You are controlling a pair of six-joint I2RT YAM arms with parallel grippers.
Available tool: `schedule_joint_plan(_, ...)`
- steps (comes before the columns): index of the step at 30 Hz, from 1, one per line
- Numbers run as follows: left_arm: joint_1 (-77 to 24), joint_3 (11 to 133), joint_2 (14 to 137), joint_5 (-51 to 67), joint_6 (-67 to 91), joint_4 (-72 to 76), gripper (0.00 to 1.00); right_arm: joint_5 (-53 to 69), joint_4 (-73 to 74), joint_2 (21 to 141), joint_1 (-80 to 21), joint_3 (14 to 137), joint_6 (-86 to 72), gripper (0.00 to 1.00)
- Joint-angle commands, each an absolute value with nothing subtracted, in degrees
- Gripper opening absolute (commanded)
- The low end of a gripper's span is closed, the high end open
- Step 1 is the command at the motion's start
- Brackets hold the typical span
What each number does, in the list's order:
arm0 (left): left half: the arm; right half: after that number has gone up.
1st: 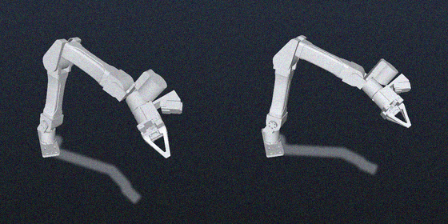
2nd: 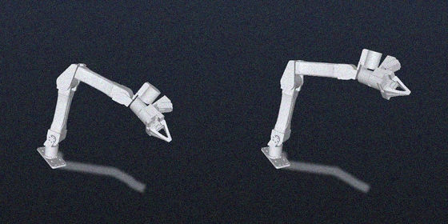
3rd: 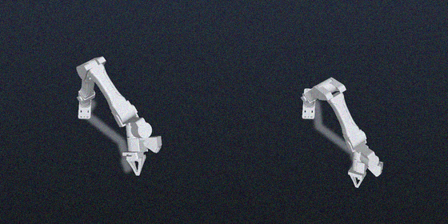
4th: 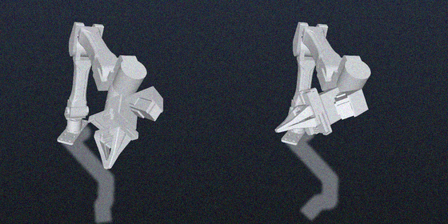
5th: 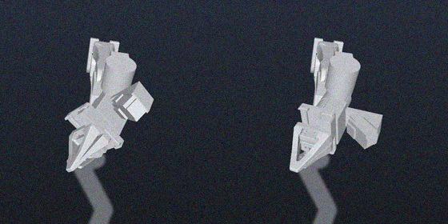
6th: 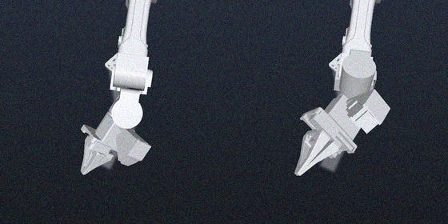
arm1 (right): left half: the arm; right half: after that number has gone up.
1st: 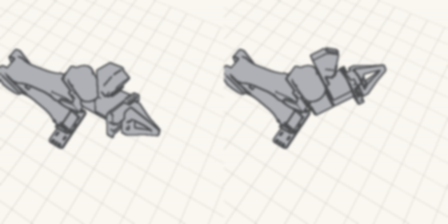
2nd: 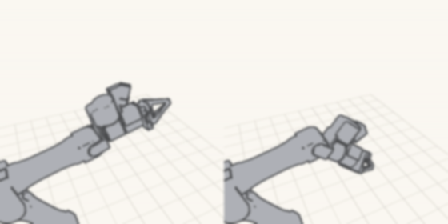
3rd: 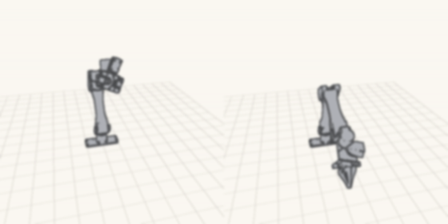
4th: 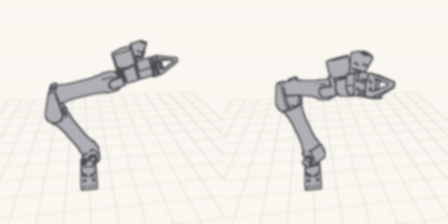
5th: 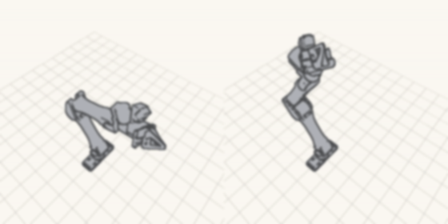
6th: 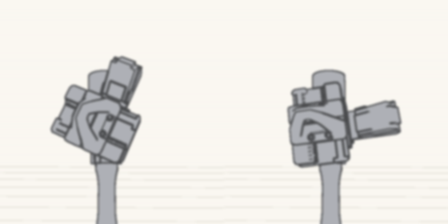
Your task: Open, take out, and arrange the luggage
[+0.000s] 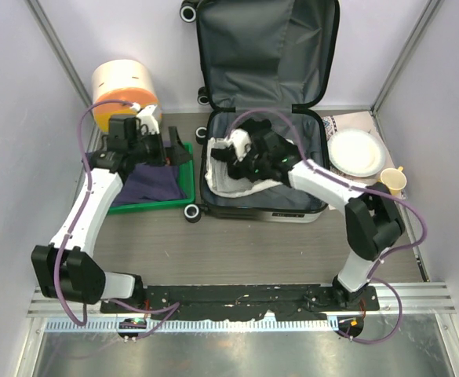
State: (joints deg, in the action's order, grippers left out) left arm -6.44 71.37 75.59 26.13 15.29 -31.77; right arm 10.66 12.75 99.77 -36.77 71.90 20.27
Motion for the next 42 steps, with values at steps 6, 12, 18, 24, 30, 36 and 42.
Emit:
schedule_joint_plan(6, -17.65, 76.64, 84.81, 21.46, 40.38, -14.43, 1.00, 20.92, 11.16, 87.10, -26.81, 76.12, 12.83, 0.01)
schedule_joint_plan(12, -24.06, 79.01, 90.77, 14.16, 53.25, -6.50, 0.99, 21.27, 11.16, 85.96, -26.54, 74.71, 12.75, 0.01)
schedule_joint_plan(18, -26.89, 80.07, 96.94, 13.10, 62.91, -9.85, 1.00, 21.80, 10.99, 84.55, -26.37, 73.83, 12.39, 0.01)
schedule_joint_plan(24, -27.16, 78.13, 98.70, 15.29, 70.48, -7.11, 1.00, 23.20, 10.28, 82.35, -26.37, 70.93, 13.45, 0.01)
schedule_joint_plan(30, -26.28, 77.52, 97.65, 15.82, 74.00, -16.87, 1.00, 23.12, 10.28, 81.04, -26.46, 69.61, 15.55, 0.01)
schedule_joint_plan(36, -24.61, 77.35, 98.00, 18.28, 74.88, -22.15, 0.99, 23.64, 10.02, 79.81, -26.37, 68.64, 17.14, 0.01)
schedule_joint_plan(42, -25.66, 76.38, 99.40, 17.67, 78.13, -16.80, 1.00, 25.48, 10.02, 79.28, -26.46, 68.91, 16.44, 0.01)
